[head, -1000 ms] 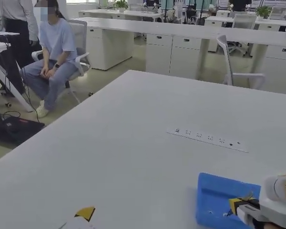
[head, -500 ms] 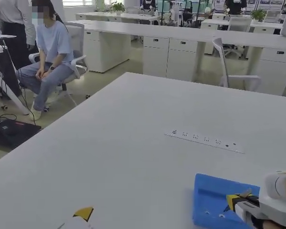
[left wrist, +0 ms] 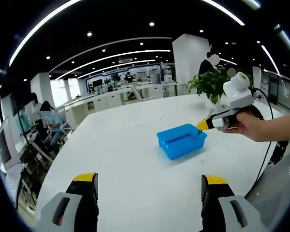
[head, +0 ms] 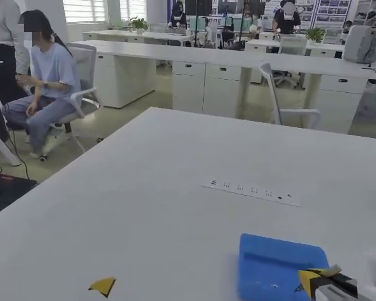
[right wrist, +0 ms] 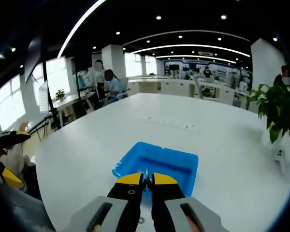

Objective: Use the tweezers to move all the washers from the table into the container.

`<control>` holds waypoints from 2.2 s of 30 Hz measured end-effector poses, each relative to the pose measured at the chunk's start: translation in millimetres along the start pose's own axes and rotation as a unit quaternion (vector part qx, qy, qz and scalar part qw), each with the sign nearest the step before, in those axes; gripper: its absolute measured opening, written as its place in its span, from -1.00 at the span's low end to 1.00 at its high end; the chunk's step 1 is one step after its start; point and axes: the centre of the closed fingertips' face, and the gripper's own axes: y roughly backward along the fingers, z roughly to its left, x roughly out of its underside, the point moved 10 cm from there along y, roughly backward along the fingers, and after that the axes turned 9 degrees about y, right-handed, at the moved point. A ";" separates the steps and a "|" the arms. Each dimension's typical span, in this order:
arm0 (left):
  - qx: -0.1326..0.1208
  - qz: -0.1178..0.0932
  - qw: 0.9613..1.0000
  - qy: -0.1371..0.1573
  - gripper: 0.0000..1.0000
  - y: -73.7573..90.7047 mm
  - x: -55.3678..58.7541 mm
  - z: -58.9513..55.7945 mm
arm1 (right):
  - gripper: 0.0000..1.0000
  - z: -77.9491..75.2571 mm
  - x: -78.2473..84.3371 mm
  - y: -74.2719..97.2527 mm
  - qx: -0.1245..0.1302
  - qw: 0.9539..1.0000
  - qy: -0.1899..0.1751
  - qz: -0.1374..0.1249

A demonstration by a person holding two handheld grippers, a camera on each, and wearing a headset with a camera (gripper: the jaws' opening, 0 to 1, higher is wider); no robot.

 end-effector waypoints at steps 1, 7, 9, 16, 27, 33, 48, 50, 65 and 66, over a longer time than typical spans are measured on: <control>0.002 -0.001 1.000 -0.001 0.81 0.2 -0.3 -0.8 | -0.95 0.8 2.4 4.6 0.002 1.000 -0.002 0.000; 0.007 -0.006 1.000 -0.005 0.81 1.8 -2.0 -4.6 | -0.94 0.0 18.1 17.7 0.010 1.000 -0.013 0.010; 0.009 -0.007 1.000 -0.008 0.81 2.4 -2.6 -5.8 | -0.94 0.6 22.0 20.4 0.014 1.000 -0.015 0.011; 0.013 -0.007 1.000 -0.011 0.81 3.7 -3.1 -8.7 | -0.94 2.2 39.3 23.7 0.017 0.999 -0.028 0.029; 0.014 -0.006 1.000 -0.013 0.80 5.5 -3.4 -11.2 | -0.94 1.6 51.5 23.3 0.008 0.998 -0.057 0.036; 0.015 -0.001 1.000 -0.011 0.80 4.3 -0.8 -13.7 | -0.94 4.0 57.0 14.6 -0.005 0.997 -0.060 0.046; 0.008 0.008 1.000 0.002 0.80 5.0 6.7 -8.0 | -0.93 11.9 59.6 -5.8 -0.018 0.997 -0.050 0.063; 0.008 0.009 1.000 0.003 0.80 4.8 7.6 -7.9 | -0.93 12.2 60.3 -7.3 -0.019 0.996 -0.049 0.066; 0.011 0.010 1.000 0.008 0.79 2.3 10.3 -7.0 | -0.95 15.4 55.7 -9.2 -0.028 0.996 0.011 0.084; 0.011 0.009 1.000 0.009 0.79 2.5 10.4 -6.8 | -0.95 14.8 55.4 -9.0 -0.028 0.996 0.011 0.083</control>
